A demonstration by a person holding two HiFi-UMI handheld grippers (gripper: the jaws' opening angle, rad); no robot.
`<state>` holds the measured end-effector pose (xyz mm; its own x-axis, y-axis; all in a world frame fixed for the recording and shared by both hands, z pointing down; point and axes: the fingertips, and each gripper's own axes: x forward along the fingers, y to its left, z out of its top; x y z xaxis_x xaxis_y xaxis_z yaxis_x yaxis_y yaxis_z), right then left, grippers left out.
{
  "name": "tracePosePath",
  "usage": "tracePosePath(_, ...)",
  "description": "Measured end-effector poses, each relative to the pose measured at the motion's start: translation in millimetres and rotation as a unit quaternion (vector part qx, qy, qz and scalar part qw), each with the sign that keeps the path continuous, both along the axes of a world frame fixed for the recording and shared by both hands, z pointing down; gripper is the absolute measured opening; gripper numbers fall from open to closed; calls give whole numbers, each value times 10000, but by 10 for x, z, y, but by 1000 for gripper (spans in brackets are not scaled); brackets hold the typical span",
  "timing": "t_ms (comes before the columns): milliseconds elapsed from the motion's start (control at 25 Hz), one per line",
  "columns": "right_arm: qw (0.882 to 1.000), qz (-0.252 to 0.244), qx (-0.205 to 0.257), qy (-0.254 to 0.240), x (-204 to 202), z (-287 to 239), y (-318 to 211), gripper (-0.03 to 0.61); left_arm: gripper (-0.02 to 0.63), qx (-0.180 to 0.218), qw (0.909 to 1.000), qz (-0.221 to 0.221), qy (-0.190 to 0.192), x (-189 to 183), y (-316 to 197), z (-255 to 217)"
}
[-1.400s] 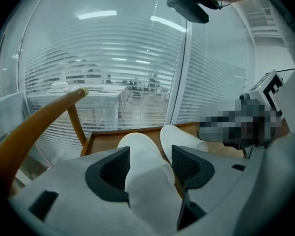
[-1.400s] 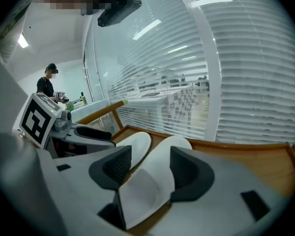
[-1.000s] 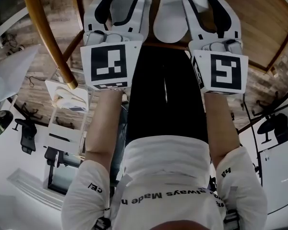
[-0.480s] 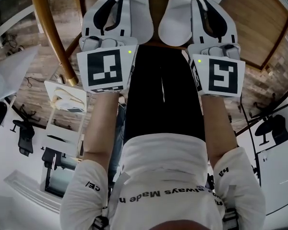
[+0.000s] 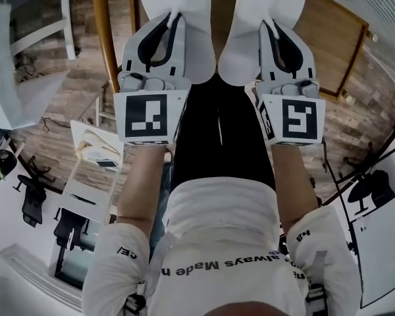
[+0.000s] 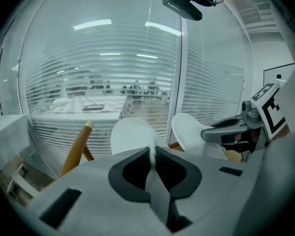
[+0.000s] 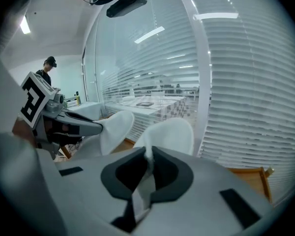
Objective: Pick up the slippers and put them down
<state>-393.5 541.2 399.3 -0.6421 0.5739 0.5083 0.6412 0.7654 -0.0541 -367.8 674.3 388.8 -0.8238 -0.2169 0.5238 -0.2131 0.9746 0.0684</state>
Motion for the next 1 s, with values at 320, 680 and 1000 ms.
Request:
tracePosePath(320, 9994, -22, -267, -229, -43, -883, 26, 23, 28, 9, 9992, 218, -339, -24, -57, -876)
tracePosePath(680, 9981, -213, -390, -426, 75, -1947, -40, 23, 28, 46, 9973, 448, -575, 114, -194, -1918)
tracePosePath(1000, 9957, -440, -587, -570, 388, -2825, -102, 23, 28, 235, 9944, 691, -764, 421, -399, -2674)
